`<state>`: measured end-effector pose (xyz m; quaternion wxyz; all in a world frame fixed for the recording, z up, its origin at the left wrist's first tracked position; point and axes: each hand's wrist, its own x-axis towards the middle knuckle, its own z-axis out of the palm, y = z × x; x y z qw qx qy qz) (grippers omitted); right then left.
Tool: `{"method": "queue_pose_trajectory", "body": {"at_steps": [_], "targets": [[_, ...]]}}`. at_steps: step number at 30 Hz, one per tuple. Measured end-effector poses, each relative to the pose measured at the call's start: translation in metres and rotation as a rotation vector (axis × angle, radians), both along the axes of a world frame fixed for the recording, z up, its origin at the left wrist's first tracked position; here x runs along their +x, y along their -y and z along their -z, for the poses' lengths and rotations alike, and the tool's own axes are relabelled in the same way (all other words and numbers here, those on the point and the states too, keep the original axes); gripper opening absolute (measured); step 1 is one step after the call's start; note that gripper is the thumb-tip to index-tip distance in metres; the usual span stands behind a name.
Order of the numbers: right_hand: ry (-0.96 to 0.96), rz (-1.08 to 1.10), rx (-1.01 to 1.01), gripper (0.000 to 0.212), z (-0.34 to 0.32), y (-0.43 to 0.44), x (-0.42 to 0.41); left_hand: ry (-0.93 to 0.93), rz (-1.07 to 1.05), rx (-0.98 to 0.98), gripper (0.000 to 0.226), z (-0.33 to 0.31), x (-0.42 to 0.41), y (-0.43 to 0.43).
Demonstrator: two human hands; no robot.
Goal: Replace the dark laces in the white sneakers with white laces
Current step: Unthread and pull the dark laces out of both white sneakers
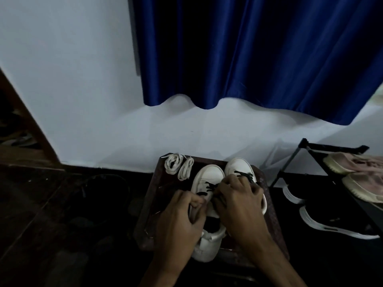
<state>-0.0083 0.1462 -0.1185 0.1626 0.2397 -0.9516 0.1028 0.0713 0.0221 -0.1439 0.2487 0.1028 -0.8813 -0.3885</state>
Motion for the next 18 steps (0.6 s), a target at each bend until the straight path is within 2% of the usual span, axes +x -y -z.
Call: {"method": "queue_pose_trajectory", "body": {"at_steps": [4,8,11,13,16,18], "targets": [[0.062,-0.051,0.075,0.012,-0.011,0.000,-0.006,0.041,-0.053,0.051,0.026,0.006,-0.005,-0.003],[0.441,-0.220,0.130,0.015,-0.038,-0.015,-0.017,0.024,-0.081,0.114,0.029,0.010,-0.003,-0.007],[0.671,-0.392,0.017,0.033,-0.059,-0.033,-0.029,-0.011,-0.075,0.147,0.029,0.013,-0.004,-0.009],[0.638,-0.349,-0.015,0.038,-0.058,-0.029,-0.032,-0.038,-0.057,0.206,0.030,0.015,-0.005,-0.010],[0.395,-0.176,0.222,0.029,-0.050,-0.008,-0.023,-0.052,-0.053,0.231,0.033,0.020,-0.007,-0.009],[0.327,-0.137,0.291,0.027,-0.045,-0.002,-0.018,-0.050,-0.053,0.234,0.030,0.020,-0.007,-0.009]]}}
